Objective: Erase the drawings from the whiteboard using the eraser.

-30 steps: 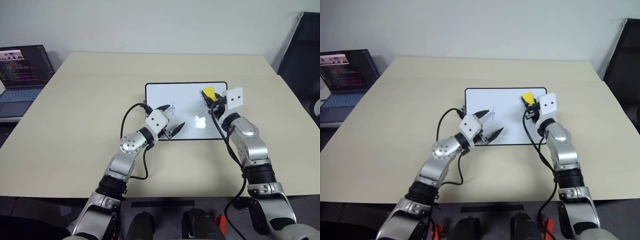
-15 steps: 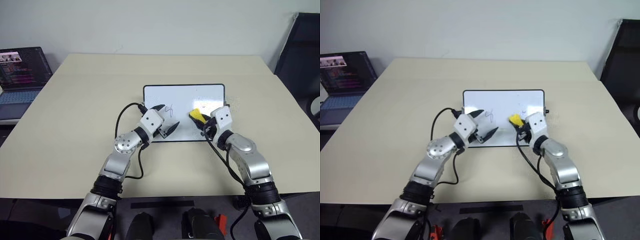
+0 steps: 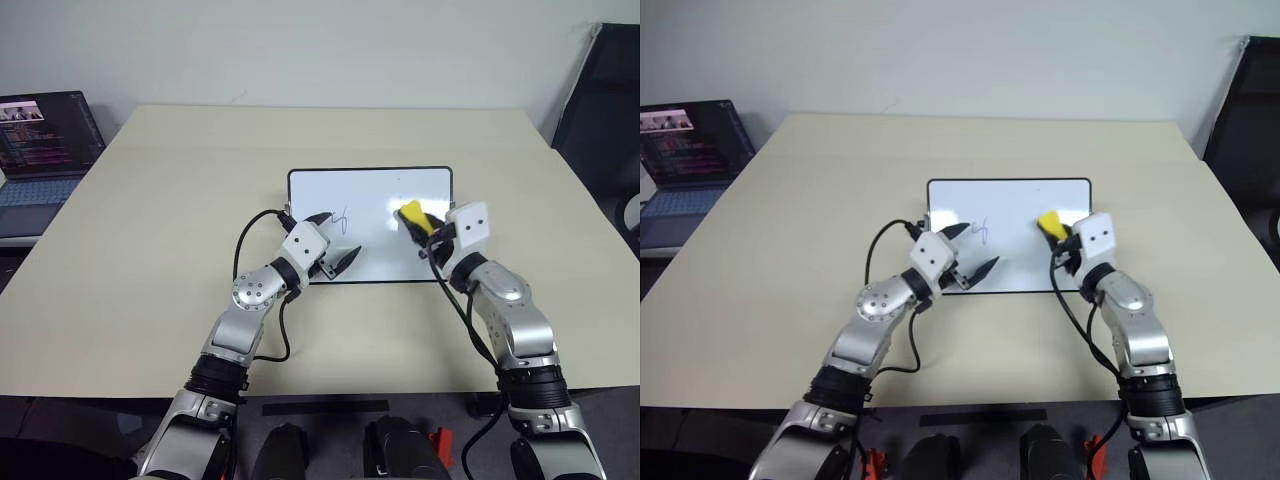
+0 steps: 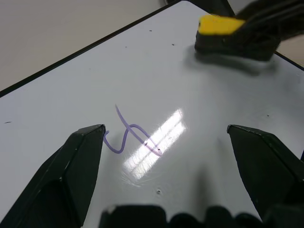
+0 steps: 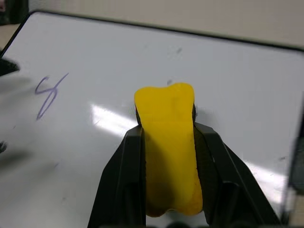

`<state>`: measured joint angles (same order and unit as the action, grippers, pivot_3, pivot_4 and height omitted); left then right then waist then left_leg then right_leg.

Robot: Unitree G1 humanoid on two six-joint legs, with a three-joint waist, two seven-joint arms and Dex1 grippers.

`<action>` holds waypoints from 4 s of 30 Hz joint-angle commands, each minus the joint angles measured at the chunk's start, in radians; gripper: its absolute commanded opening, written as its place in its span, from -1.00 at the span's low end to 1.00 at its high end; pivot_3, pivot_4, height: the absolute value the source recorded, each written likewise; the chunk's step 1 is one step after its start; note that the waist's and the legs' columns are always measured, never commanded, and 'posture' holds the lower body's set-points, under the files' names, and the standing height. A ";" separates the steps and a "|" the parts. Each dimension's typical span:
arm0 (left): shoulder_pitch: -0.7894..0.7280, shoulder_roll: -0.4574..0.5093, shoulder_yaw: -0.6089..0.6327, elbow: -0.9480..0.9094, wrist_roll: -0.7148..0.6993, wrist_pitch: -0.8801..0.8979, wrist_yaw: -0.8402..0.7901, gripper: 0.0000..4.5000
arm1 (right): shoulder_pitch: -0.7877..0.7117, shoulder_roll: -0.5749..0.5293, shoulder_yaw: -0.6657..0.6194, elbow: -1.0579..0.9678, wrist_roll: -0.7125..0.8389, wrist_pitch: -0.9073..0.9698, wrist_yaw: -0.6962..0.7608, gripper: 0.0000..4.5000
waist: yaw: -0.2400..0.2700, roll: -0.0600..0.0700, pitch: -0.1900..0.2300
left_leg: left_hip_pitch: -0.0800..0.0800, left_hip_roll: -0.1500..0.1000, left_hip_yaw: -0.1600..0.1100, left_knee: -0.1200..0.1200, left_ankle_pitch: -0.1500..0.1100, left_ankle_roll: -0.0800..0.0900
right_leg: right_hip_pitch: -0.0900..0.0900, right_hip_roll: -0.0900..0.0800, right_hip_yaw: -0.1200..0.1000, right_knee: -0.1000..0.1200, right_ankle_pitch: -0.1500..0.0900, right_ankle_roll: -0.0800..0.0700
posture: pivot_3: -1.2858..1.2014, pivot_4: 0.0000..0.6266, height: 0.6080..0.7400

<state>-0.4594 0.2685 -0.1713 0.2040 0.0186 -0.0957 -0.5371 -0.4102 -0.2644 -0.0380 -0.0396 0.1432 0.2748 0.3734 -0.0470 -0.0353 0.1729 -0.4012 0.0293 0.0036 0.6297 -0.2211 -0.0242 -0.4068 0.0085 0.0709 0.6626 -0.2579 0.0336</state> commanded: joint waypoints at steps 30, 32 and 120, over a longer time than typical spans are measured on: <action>0.041 0.010 0.002 -0.116 -0.003 0.035 0.000 1.00 | 0.007 -0.018 0.067 0.023 -0.074 -0.037 -0.008 -0.53 | -0.006 0.000 0.000 | 0.002 0.000 0.000 0.001 0.000 0.000 | 0.001 0.000 0.000 0.001 0.000 0.000 | 0.03 -0.52 1.00; 0.036 0.008 0.002 -0.110 -0.003 0.033 0.001 1.00 | -0.029 -0.005 0.036 0.050 -0.076 -0.094 -0.048 -0.53 | -0.005 0.000 0.000 | 0.001 0.000 0.000 0.001 0.000 0.000 | 0.001 0.000 0.000 0.001 0.000 0.000 | 0.03 -0.52 1.00; 0.420 0.003 0.068 -0.624 0.029 0.377 0.230 1.00 | -0.200 0.202 0.404 0.350 -0.245 -0.144 0.116 -0.53 | -0.010 0.000 0.001 | 0.001 0.004 -0.002 -0.001 0.001 0.002 | -0.001 0.000 -0.001 0.001 0.001 -0.004 | 0.03 -0.52 1.00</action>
<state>-0.0266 0.2712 -0.1105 -0.3627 0.0580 0.2910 -0.3033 -0.6125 -0.0602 0.3764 0.3390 -0.1041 0.1153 0.4804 -0.0571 -0.0350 0.1735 -0.4003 0.0339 0.0018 0.6291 -0.2196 -0.0217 -0.4075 0.0087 0.0700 0.6638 -0.2564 0.0296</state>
